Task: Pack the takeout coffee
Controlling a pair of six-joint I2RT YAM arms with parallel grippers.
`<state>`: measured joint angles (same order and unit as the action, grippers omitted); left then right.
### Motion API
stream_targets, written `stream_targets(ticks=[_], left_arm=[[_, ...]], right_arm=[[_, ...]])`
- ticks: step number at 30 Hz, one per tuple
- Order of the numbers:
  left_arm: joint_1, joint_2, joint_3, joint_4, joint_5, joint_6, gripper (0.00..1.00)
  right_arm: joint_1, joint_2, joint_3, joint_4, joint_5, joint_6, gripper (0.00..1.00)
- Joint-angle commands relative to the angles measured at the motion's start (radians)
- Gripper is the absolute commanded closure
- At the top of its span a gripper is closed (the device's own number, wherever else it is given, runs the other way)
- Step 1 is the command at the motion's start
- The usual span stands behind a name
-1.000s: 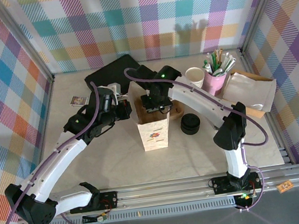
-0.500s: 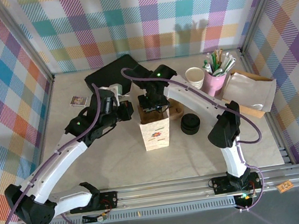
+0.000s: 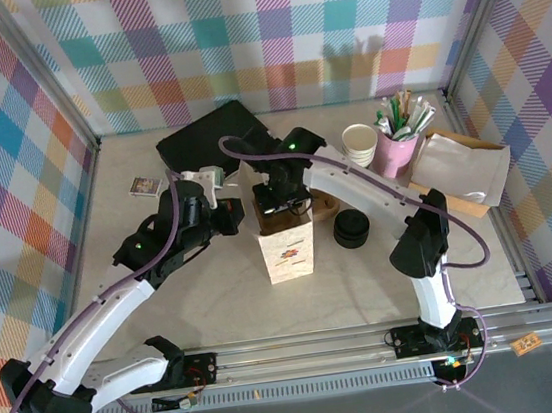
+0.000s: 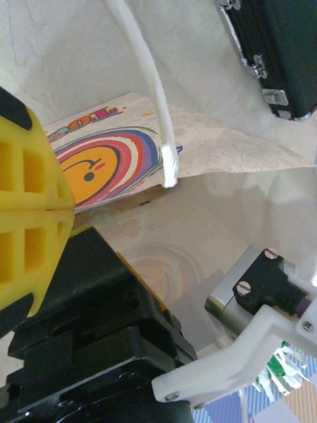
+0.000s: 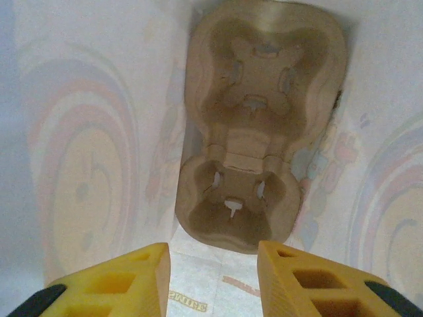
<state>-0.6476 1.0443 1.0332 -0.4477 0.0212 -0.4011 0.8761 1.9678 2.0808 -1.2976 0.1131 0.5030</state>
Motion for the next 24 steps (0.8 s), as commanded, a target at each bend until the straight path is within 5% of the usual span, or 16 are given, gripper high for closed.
stream_targets(ticks=[1,12,19,24], left_arm=[[-0.008,0.008,0.047,-0.059,-0.020,0.023,0.82],[-0.008,0.065,0.084,-0.143,-0.014,-0.022,0.74],[-0.007,0.085,0.122,-0.162,0.011,-0.068,0.78],[-0.006,0.074,0.131,-0.153,0.033,-0.091,0.90]], right_arm=[[0.008,-0.014,-0.017,0.004,0.019,-0.038,0.62],[0.010,0.029,-0.045,0.003,0.030,0.011,0.68],[0.010,0.048,-0.044,-0.014,0.017,0.037,0.68],[0.009,0.067,-0.041,-0.020,0.024,0.035,0.67]])
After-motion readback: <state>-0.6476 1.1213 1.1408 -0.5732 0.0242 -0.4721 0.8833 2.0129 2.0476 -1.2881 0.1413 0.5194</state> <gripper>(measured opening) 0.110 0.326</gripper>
